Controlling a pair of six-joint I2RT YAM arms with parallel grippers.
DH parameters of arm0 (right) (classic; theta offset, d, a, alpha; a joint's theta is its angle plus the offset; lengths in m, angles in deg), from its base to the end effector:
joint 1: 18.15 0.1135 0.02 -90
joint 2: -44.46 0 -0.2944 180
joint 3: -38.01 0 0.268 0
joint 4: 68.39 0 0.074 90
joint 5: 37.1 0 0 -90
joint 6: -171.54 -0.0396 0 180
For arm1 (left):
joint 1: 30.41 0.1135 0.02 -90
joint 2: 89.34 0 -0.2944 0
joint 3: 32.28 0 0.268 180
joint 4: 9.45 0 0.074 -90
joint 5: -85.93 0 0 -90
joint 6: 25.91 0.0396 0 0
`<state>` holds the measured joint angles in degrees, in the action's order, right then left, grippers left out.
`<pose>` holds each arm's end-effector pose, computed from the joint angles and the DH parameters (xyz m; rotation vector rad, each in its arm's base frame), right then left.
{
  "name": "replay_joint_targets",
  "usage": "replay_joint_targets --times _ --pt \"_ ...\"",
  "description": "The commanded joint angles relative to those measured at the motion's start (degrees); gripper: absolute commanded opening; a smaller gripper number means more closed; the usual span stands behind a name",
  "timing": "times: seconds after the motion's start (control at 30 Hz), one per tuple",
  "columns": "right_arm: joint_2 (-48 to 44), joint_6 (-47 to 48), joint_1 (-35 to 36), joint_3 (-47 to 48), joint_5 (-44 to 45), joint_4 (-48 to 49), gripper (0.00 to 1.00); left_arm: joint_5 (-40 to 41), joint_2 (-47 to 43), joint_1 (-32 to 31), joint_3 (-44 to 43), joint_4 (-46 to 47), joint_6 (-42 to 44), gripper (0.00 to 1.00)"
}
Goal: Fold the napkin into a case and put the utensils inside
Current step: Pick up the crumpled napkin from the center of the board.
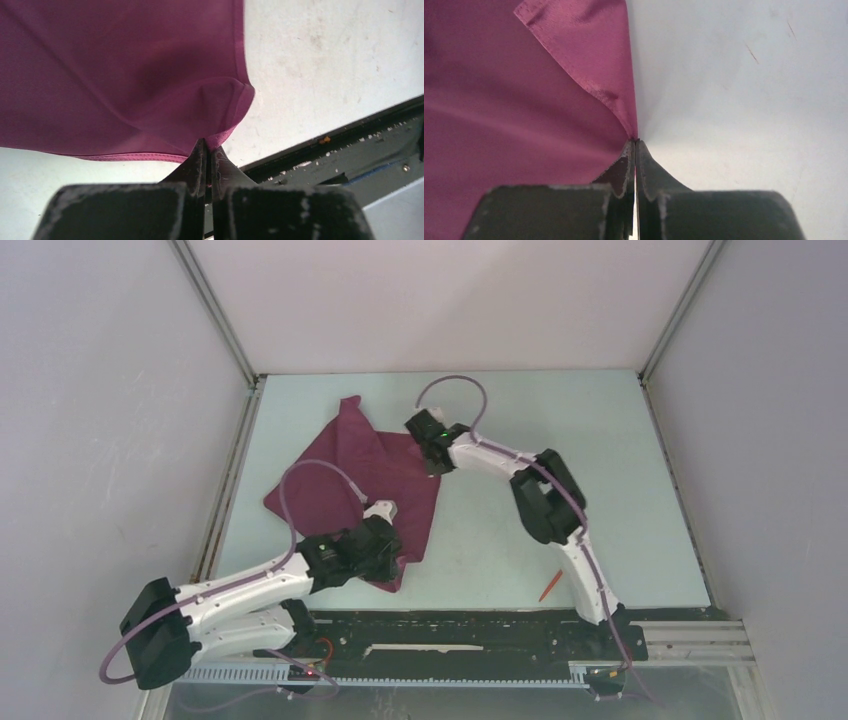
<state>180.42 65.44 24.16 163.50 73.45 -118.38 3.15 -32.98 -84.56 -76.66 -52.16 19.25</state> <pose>0.4160 0.3599 0.1728 -0.4544 2.4833 -0.0746 0.1121 -0.1467 0.2105 0.1590 2.5954 -0.5226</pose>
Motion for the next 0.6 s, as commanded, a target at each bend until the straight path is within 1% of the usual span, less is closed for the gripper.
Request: replay_joint_targets --times 0.0,0.07,0.13,0.2,0.27,0.33,0.4,0.5,0.57 --pt "-15.5 -8.3 -8.2 -17.0 -10.9 14.9 0.00 5.5 2.6 1.2 -2.8 0.9 -0.4 0.00" --pt "-21.7 -10.8 -11.9 -25.2 -15.4 20.2 0.00 6.0 4.6 2.4 -4.6 1.0 1.1 0.00" --pt "-25.4 -13.0 -16.1 -31.8 -23.1 24.7 0.00 5.7 6.1 4.5 -6.6 0.6 3.4 0.00" --pt "-28.0 -15.1 -20.1 -36.2 -28.6 26.8 0.00 5.7 7.0 6.7 -8.4 -0.6 6.2 0.00" --pt "-30.8 -16.5 -22.4 -40.7 -31.9 28.7 0.00 6.1 7.5 9.5 -9.9 -2.7 9.0 0.00" --pt "-34.2 -17.6 -23.8 -47.6 -33.5 31.8 0.00 7.8 7.9 12.4 -11.4 -5.3 10.9 0.00" --pt "-37.4 -18.0 -24.6 -52.5 -34.4 34.3 0.00 10.8 7.7 15.3 -12.2 -7.7 10.4 0.00" --pt "-40.3 -18.2 -24.3 -57.1 -36.1 35.5 0.00 10.8 7.6 19.7 -12.2 -7.8 9.5 0.00" --pt "-42.0 -18.9 -22.8 -60.6 -37.4 37.4 0.00 10.8 8.1 21.8 -12.4 -7.8 9.2 0.00"
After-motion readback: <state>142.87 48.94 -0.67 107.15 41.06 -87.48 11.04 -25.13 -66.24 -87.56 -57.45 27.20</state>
